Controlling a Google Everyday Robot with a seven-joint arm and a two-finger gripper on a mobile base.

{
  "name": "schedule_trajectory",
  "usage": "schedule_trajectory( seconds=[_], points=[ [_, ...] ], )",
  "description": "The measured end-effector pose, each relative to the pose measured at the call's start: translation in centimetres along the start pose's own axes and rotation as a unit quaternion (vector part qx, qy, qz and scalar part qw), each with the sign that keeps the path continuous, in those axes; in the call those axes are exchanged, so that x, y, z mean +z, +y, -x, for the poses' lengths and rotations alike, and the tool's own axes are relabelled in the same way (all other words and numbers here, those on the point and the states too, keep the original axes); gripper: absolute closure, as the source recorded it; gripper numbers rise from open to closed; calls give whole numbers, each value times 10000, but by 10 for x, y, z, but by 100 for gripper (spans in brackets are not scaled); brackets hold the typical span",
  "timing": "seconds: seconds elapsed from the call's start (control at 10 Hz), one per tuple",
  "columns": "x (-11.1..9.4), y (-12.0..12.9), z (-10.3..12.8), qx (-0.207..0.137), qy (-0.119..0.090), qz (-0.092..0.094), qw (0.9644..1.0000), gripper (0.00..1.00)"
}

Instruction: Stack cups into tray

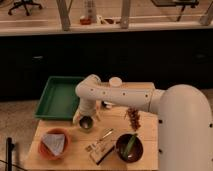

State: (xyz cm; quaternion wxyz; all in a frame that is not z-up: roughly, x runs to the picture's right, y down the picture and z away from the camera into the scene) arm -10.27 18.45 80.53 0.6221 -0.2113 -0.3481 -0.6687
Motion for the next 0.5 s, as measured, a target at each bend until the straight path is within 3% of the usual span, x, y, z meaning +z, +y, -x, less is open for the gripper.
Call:
schedule_trajectory(
  seconds=[0.1, 0.4, 0.5],
  points=[
    [3, -1, 1, 0, -21, -14, 10000, 24],
    [6, -3, 5, 70, -87, 13, 9999, 50],
    [6, -5, 9, 110, -125, 46, 9999, 65]
  ],
)
